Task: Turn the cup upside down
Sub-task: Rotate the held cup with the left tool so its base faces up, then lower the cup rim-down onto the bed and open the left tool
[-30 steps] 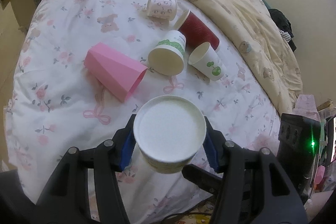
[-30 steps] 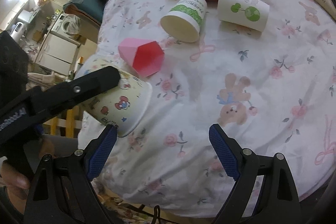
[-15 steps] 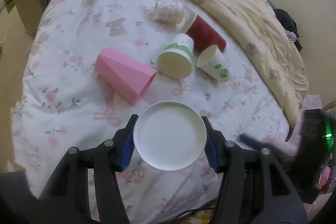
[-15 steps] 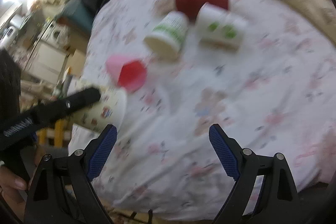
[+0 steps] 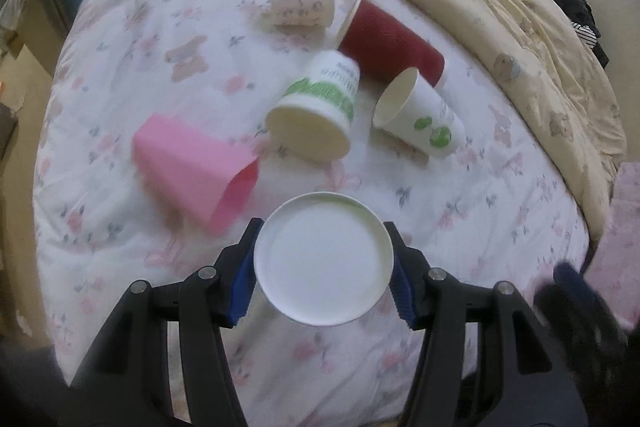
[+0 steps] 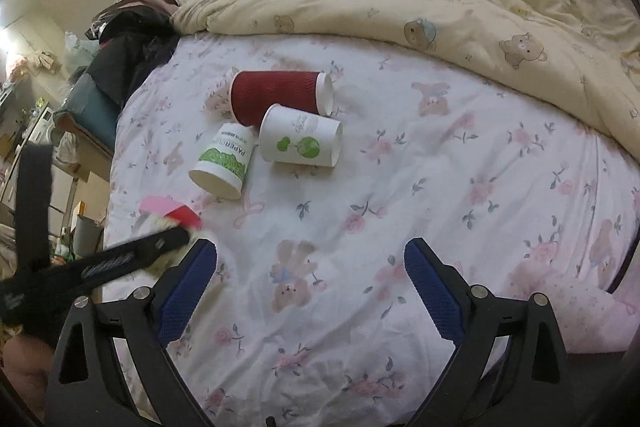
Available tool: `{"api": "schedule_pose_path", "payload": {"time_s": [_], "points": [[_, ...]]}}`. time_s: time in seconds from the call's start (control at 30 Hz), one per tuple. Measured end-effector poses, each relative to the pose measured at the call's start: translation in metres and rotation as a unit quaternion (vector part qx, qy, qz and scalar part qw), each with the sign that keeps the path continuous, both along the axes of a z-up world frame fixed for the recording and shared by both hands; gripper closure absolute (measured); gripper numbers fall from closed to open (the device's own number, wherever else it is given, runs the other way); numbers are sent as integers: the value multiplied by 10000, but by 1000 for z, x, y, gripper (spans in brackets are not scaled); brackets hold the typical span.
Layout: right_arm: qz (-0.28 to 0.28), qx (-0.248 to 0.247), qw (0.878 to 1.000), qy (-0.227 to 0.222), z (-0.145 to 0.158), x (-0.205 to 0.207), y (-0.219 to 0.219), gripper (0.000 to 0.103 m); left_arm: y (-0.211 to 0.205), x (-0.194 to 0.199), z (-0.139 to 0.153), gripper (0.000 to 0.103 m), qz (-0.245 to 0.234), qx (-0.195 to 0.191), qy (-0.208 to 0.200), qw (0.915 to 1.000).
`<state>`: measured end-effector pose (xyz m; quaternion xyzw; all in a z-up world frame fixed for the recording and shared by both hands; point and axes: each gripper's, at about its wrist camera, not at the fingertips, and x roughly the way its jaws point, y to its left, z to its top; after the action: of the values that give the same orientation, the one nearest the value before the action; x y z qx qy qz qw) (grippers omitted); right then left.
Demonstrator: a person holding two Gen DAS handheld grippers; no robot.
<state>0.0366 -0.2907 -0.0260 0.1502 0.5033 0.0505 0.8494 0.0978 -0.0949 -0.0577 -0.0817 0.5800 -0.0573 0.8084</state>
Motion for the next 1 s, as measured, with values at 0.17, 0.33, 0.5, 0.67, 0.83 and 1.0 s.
{"api": "schedule_pose_path", "payload": {"time_s": [0.17,0.33,0.5,0.67,0.83,1.0], "points": [[14,-171,9998,-34,2,0,2,6,-17,22,-22,50,54,211,26,9998],[-27,-119,9999,68,-3,1,0,6,-24,27,-42,50,46,322,71,9994],[21,-19,10000,59,-1,2,3,6,-25,25,-52,48,4,351,33,9994],[100,-30,9999,53,-1,2,8,6,-26,22,-42,4,-83,605,-158,9980],[113,-90,9999,-28,1,1,9,6,-19,10,-21,0,-84,422,-313,9986],[67,-135,9997,-170,7,-3,10,6,-5,-16,11,0,-116,392,-683,9968]]}}
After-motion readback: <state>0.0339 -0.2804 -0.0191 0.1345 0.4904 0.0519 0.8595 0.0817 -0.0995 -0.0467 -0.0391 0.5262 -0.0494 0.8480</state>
